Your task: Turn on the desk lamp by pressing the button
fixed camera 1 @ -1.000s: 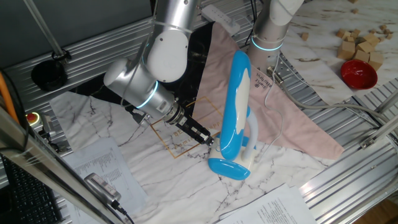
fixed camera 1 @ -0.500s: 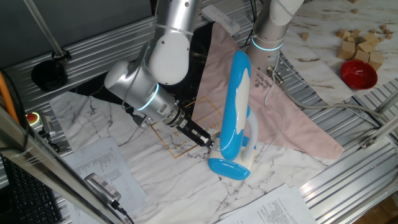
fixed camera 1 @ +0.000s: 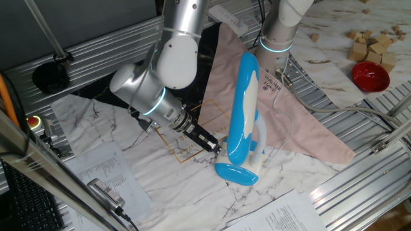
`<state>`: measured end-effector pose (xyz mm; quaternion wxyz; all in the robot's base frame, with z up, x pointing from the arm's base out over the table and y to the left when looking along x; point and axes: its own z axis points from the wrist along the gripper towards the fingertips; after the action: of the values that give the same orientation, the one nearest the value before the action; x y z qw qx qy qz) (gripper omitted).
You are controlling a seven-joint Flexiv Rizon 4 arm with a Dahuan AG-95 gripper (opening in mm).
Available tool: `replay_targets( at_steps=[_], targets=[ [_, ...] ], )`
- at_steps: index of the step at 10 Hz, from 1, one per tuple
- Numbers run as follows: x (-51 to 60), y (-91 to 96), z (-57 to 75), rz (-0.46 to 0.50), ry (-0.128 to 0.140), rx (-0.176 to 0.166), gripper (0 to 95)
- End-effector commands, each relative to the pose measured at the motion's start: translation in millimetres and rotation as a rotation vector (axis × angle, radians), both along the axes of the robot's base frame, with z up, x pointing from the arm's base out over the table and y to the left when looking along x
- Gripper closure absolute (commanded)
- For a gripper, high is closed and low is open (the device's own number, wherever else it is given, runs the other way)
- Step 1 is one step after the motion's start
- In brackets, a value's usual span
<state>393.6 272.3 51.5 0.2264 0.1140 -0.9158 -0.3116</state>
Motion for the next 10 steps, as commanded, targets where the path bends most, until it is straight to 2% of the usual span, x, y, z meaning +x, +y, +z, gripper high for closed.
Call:
replay_targets(
  at_steps=[1, 5, 10],
  targets=[
    [-2.2, 0.0, 0.1, 0.000, -0.006, 0.003, 95.0],
    [-11.2, -9.1, 3.9, 0.007, -0.011, 0.003, 95.0],
    [-15.0, -7.2, -8.0, 0.010, -0.026, -0.012, 95.0]
  ],
)
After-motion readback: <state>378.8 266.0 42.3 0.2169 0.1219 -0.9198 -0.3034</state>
